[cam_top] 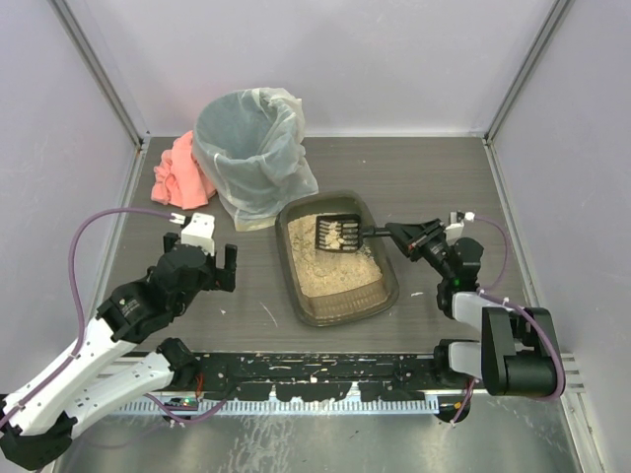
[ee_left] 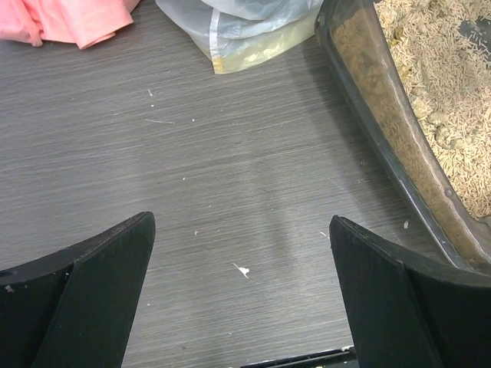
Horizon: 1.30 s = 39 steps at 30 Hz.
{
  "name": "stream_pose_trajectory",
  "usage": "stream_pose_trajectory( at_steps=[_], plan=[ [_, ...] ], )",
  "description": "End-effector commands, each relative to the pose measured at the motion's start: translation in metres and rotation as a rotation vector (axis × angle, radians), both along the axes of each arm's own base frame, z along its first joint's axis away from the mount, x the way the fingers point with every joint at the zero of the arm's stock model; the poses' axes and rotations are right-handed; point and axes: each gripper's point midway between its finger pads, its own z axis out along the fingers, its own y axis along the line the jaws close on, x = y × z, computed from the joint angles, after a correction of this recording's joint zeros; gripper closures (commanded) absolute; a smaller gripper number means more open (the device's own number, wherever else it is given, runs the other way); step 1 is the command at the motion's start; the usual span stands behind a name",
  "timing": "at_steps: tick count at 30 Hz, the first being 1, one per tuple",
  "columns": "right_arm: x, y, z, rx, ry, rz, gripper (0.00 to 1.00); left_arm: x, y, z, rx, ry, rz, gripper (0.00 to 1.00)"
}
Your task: Clean the litter box
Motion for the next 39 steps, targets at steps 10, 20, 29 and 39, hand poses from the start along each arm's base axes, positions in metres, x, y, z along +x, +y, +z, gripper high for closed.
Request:
stream_pose_trajectory(
  at_steps=[10, 20, 29, 39],
  plan=[
    [0.008, -0.007, 0.052, -0.062, -0.173, 0.017, 0.99, 0.003, -0.007, 0.005, -0.013, -0.016, -0.027, 0.02],
    [0.006, -0.033, 0.027, -0.019, -0.080, -0.141, 0.99, 0.000, -0.012, 0.008, -0.037, -0.017, -0.059, 0.02],
    [0.001, 0.012, 0.024, -0.092, -0.113, -0.003, 0.99, -0.003, -0.015, 0.012, -0.070, -0.029, -0.081, 0.02],
    [0.003, -0.002, 0.025, -0.093, -0.075, -0.102, 0.99, -0.003, -0.017, 0.010, -0.063, -0.015, -0.087, 0.02]
  ],
)
